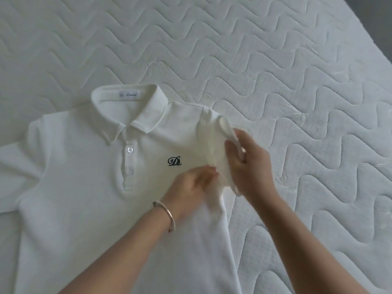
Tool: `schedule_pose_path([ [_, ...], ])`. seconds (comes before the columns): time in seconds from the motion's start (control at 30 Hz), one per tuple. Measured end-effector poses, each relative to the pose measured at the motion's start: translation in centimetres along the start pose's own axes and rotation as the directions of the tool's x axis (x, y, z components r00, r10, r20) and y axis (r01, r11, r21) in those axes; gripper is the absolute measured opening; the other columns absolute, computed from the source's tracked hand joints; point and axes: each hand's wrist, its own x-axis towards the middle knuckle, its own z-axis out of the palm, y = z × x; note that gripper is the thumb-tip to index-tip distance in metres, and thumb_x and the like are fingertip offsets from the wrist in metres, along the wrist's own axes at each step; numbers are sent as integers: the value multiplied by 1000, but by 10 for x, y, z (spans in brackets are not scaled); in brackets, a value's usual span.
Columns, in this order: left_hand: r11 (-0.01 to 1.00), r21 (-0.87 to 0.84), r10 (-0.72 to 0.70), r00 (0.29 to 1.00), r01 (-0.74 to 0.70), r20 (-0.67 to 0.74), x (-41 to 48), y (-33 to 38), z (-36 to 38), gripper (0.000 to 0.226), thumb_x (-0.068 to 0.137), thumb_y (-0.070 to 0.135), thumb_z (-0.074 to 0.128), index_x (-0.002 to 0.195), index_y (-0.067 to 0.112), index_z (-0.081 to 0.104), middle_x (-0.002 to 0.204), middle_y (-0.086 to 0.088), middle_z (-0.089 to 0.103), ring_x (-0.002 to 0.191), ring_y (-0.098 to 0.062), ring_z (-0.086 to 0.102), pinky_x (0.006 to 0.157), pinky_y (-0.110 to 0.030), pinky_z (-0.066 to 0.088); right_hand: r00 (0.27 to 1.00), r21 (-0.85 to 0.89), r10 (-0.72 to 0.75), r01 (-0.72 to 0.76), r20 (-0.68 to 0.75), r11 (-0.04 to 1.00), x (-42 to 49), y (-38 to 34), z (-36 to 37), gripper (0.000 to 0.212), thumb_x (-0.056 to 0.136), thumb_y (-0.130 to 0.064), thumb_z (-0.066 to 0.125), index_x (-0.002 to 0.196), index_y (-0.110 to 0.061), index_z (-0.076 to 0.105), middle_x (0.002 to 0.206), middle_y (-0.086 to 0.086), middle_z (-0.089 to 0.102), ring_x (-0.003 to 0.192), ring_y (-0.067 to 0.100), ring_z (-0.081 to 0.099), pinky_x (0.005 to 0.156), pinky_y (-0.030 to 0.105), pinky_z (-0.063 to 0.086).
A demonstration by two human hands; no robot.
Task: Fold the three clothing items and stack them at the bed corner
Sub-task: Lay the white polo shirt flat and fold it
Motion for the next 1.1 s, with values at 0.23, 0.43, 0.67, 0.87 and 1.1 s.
schedule_pose_path([
  [0.23, 732, -536, -485, 874, 420, 23, 77, 21, -77, 41, 84, 57, 47, 83, 18, 60, 75, 1, 62, 69, -12, 57, 69, -26, 46, 910, -418, -314, 405, 271, 813, -35, -7, 54, 41, 72, -23, 38, 103, -23, 65, 71, -5, 61, 60, 20, 59, 49, 23, 41],
  [0.43, 940, 56, -326, 936, 336, -131, 119, 12, -64, 35, 81, 24, 66, 113, 14, 56, 100, 1, 59, 90, -13, 55, 81, -23, 42, 947, -588, -246, 322, 207, 742, -56, 11, 79, 39, 80, -32, 41, 110, -20, 64, 81, -6, 56, 76, 18, 52, 64, 28, 39],
  [0.67, 975, 34, -207, 952, 220, -227, 126, -1, -59, 26, 87, 12, 56, 113, 13, 53, 104, -3, 62, 87, -14, 55, 75, -21, 44, 967, -531, -173, 246, 184, 811, -67, 8, 104, 43, 85, -31, 39, 123, -20, 58, 133, 3, 54, 129, 31, 42, 106, 50, 18],
  [0.87, 993, 28, -107, 965, 117, -238, 132, -5, -58, 33, 86, 10, 59, 118, 15, 53, 94, 0, 58, 84, -12, 53, 78, -16, 41, 986, -563, -90, 154, 140, 812, -68, 11, 115, 46, 90, -33, 35, 134, -26, 45, 144, 3, 42, 138, 28, 24, 106, 54, 11],
  [1.1, 995, 5, -96, 974, 100, -207, 142, -5, -51, 36, 84, 16, 62, 119, 18, 52, 81, 15, 55, 85, -10, 55, 80, -17, 43, 999, -559, -43, 51, 28, 827, -57, 3, 115, 46, 92, -33, 32, 134, -22, 46, 140, 4, 48, 134, 30, 36, 105, 52, 13],
])
